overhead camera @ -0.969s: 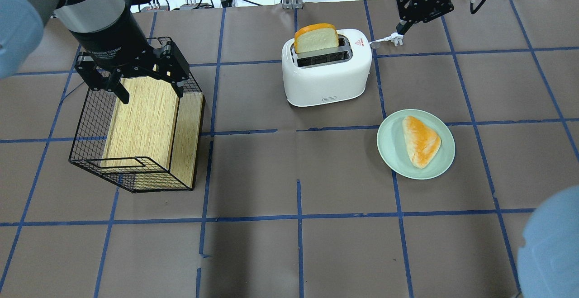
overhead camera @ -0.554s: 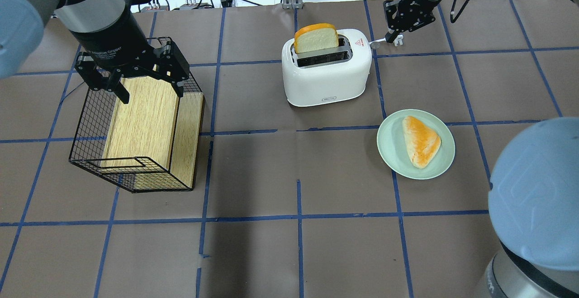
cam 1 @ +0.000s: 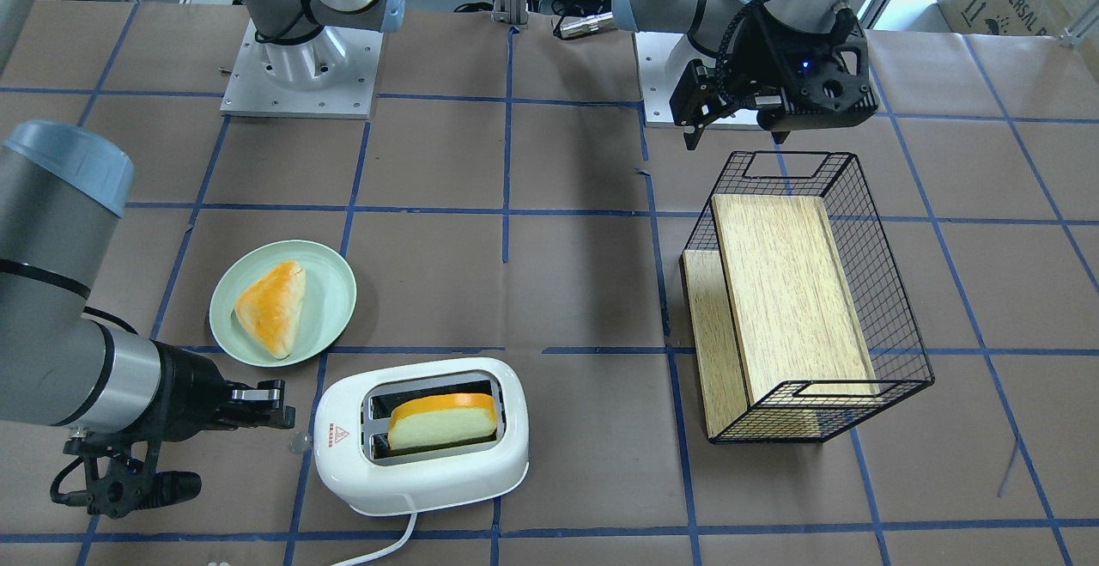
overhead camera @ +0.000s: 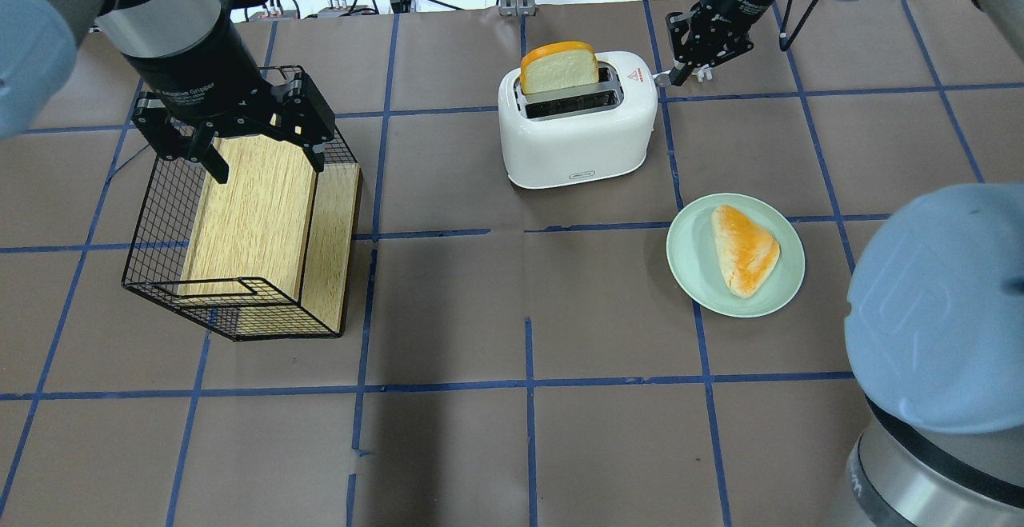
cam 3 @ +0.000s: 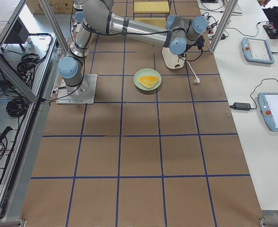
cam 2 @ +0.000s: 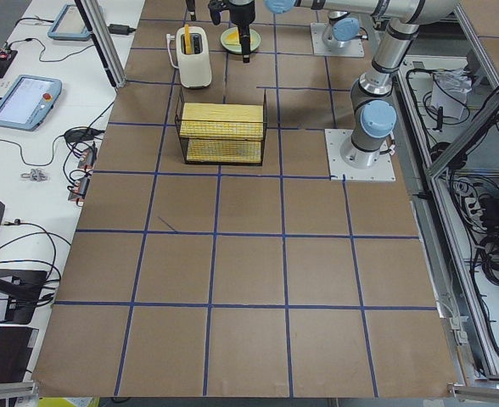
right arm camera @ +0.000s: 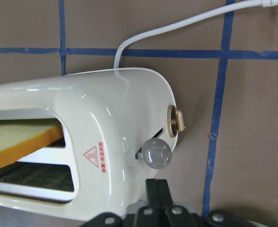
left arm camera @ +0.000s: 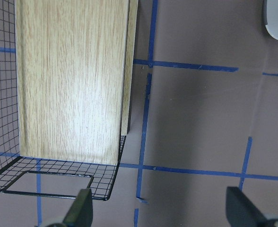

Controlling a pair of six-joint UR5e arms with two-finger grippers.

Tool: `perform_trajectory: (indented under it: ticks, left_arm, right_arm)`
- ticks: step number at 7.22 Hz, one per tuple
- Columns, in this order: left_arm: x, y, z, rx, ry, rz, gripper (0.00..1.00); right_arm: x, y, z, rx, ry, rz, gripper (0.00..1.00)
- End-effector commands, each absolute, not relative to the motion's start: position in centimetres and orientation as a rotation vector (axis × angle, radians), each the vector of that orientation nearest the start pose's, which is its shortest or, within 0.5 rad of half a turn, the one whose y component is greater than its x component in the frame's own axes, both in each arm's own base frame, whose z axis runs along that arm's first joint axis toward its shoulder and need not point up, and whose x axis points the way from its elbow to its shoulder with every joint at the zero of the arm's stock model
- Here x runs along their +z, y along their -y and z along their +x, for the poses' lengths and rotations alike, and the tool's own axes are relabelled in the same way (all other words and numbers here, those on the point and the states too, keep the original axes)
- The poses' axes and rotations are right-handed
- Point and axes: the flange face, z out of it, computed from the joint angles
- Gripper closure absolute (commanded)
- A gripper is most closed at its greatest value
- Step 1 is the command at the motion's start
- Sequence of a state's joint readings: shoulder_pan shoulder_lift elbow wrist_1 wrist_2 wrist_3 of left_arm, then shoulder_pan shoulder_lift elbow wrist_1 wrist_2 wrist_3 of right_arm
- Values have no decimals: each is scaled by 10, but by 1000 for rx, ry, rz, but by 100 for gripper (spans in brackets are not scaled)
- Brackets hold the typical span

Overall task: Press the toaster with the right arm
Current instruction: 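Press the toaster lever down with the right gripper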

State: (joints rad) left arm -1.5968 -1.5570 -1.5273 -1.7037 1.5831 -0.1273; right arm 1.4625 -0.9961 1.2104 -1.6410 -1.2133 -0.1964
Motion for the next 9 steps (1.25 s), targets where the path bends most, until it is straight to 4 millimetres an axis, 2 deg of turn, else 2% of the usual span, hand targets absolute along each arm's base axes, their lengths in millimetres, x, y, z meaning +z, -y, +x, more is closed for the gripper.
perform_trajectory:
  ticks: [1,4,9]
  left_arm:
    - [503,474,-144,118,-3117,-157,0]
    - [503,474,-144,118,-3117,-157,0]
    - [503,474,-144,118,-3117,-157,0]
  right_arm:
    - [317,718,91,140,-2759,-81,95]
    - [313,724,89,137,-2760,-79,94]
    - [280,734,88,180,-2751,-73,94]
